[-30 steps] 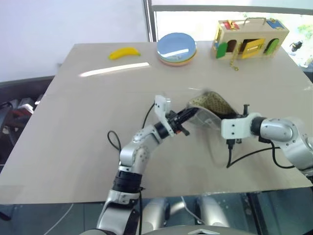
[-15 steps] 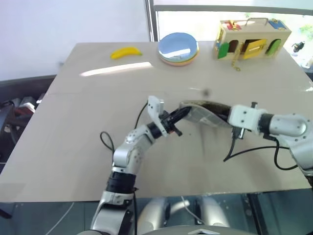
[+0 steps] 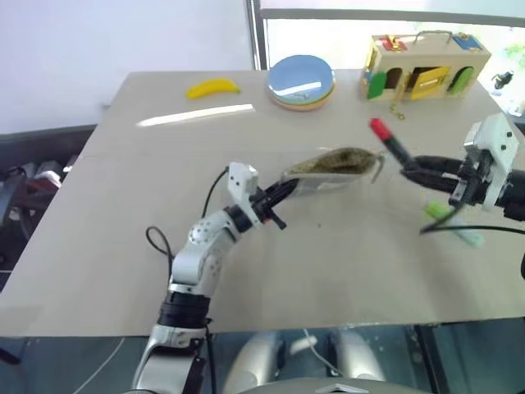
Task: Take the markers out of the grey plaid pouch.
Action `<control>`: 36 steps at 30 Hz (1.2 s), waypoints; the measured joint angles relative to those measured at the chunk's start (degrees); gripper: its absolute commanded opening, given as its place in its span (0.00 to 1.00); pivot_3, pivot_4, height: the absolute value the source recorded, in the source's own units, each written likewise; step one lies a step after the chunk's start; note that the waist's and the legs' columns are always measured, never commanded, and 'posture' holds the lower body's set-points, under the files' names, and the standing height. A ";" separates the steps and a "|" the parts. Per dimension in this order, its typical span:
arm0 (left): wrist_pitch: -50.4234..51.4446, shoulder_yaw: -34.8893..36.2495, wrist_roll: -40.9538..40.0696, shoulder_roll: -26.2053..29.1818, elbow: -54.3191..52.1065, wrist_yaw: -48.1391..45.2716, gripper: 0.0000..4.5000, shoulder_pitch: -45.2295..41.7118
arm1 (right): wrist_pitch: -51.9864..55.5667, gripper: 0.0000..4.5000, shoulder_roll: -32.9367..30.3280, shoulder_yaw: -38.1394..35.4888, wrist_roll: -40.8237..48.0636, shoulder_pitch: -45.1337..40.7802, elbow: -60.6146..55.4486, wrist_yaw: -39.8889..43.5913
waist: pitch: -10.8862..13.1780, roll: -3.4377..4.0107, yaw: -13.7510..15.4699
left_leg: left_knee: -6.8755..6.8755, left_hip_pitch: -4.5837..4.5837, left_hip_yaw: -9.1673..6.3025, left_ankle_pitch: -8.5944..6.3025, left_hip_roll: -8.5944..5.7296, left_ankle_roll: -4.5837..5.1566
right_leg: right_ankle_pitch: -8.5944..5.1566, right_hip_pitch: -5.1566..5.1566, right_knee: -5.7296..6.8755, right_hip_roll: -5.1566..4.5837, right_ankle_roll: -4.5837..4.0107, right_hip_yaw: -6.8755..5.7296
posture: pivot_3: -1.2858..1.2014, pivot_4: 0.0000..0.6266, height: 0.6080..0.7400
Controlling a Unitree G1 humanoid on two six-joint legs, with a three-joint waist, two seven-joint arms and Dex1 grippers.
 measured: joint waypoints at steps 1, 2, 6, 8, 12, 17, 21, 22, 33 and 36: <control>-0.32 0.47 0.25 0.99 -0.44 0.05 0.00 0.35 | -0.99 0.10 -1.17 1.32 -2.10 1.36 1.87 -0.22 | 0.00 0.00 -0.02 | -0.03 -0.01 0.00 0.00 0.02 0.00 | 0.00 -0.01 -0.05 0.02 0.00 0.00 | 0.52 0.24 1.00; -0.66 1.40 0.66 2.13 -1.09 0.07 0.00 0.67 | -1.53 0.10 -1.58 2.63 -4.69 2.73 5.01 -1.00 | 0.00 0.02 -0.20 | -0.05 -0.01 0.06 0.00 0.02 0.00 | 0.00 -0.03 -0.05 0.01 0.00 0.05 | 0.52 0.24 1.00; -1.95 2.27 1.90 5.03 -3.34 0.10 0.00 1.97 | -7.04 0.10 -1.65 6.11 -11.30 2.82 15.14 -3.90 | 0.00 0.03 -0.62 | -0.04 0.06 0.18 0.00 0.03 0.00 | 0.00 -0.04 0.04 0.03 0.00 0.17 | 0.52 0.24 1.00; -3.09 2.84 3.14 7.38 -3.87 -0.02 0.00 3.49 | -12.04 0.27 -1.65 6.89 -14.15 2.71 20.72 -4.58 | 0.00 0.05 -0.66 | -0.07 0.09 0.20 0.01 0.06 -0.01 | 0.00 -0.06 0.07 0.07 0.00 0.18 | 0.52 0.24 1.00; -4.20 4.58 3.68 9.97 -3.89 -0.03 0.00 5.42 | -17.19 0.65 -1.62 7.19 -15.93 2.19 24.87 -4.17 | 0.00 0.06 -0.61 | -0.05 0.10 0.21 0.00 0.07 -0.01 | 0.00 -0.05 0.07 0.07 0.00 0.19 | 0.52 0.24 1.00; -5.51 5.25 4.42 11.47 -3.96 -0.11 0.00 7.38 | -20.61 0.80 0.31 6.59 -14.75 1.50 24.73 -3.30 | 0.00 0.06 -0.50 | -0.05 0.09 0.19 0.00 0.07 -0.01 | 0.00 -0.04 0.05 0.07 0.00 0.18 | 0.52 0.24 1.00; -6.15 6.34 4.65 12.91 -4.68 -0.27 0.31 9.77 | -18.25 0.80 4.51 1.13 -4.99 3.84 16.32 0.30 | 0.00 0.06 -0.61 | -0.10 0.08 0.17 0.00 0.11 0.00 | 0.00 -0.05 0.02 0.09 0.00 0.19 | 0.52 0.24 1.00; -6.59 6.70 4.89 13.70 -5.14 -0.31 0.44 10.65 | -16.72 0.80 5.07 -0.86 -1.67 5.96 12.77 1.53 | 0.00 0.06 -0.49 | -0.13 0.06 0.12 0.00 0.11 0.00 | 0.00 -0.06 -0.01 0.09 0.00 0.16 | 0.52 0.24 1.00; -7.71 12.19 4.02 20.37 -9.09 -3.77 0.76 22.55 | -11.17 0.80 11.73 -10.52 10.44 29.76 -5.80 3.33 | -0.02 0.08 -0.47 | -0.17 0.14 0.07 -0.03 0.09 0.02 | 0.00 0.04 -0.03 0.04 -0.01 0.12 | 0.52 0.24 1.00; -3.25 13.62 0.44 21.02 -12.14 -5.38 0.76 29.37 | -12.74 0.80 13.82 -12.23 11.02 34.49 -5.64 4.36 | -0.02 0.09 -0.54 | -0.19 0.18 0.12 -0.04 0.09 0.04 | -0.01 0.07 -0.05 0.04 -0.01 0.16 | 0.52 0.24 1.00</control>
